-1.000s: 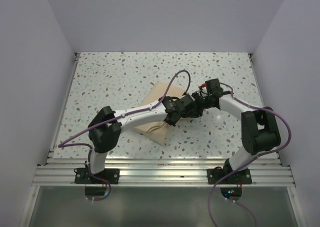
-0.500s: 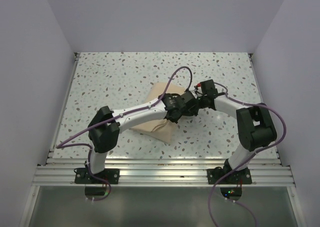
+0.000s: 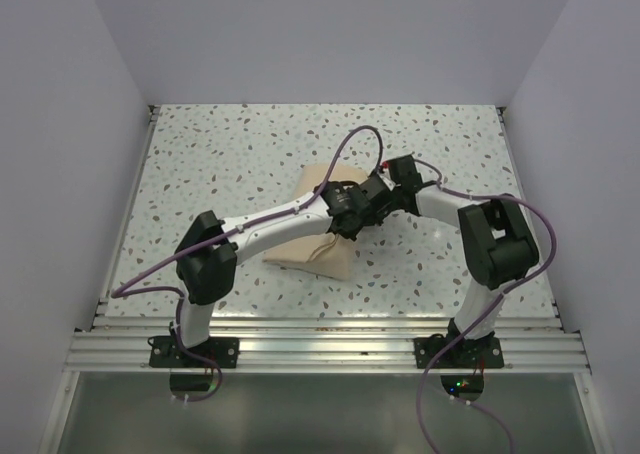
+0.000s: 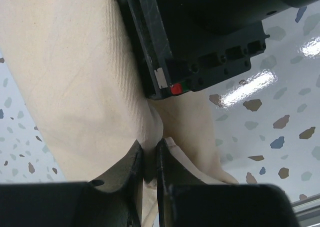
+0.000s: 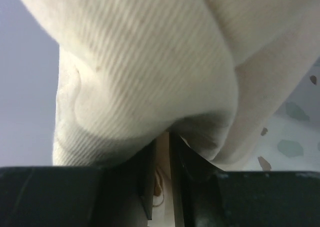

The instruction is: Prepare the surgical pack

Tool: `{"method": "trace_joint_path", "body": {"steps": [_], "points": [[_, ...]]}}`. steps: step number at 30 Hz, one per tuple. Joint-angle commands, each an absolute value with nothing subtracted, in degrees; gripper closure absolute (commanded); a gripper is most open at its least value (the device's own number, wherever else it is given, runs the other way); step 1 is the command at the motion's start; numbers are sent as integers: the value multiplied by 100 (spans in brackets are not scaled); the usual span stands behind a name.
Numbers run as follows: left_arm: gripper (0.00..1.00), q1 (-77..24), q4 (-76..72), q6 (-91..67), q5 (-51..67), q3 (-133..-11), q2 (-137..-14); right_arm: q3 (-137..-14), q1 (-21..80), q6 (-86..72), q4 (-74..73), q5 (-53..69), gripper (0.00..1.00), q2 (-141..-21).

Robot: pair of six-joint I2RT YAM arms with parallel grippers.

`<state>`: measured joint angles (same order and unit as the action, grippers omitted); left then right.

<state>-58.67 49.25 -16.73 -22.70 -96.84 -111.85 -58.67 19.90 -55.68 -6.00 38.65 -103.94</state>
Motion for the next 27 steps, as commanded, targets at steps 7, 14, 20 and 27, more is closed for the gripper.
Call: {"method": "trace_joint_path", "body": {"steps": [7, 14, 20, 27], "points": [[100, -5660, 4474, -1591, -2013, -9589, -10960, -5642, 880, -4439, -2292, 4174, 78, -9220], [100, -5651, 4465, -1485, -1986, -9711, -10995, -6416, 677, -3927, -2691, 4148, 79, -9465], [100, -5651, 4456, -1433, -1855, -9843, -11065, -6477, 974, -4789, -1451, 4105, 81, -10070], [100, -5660, 4377, -1345, -1749, -9914, -11074, -6609, 1643, -5378, -284, 3657, 82, -10722]]}}
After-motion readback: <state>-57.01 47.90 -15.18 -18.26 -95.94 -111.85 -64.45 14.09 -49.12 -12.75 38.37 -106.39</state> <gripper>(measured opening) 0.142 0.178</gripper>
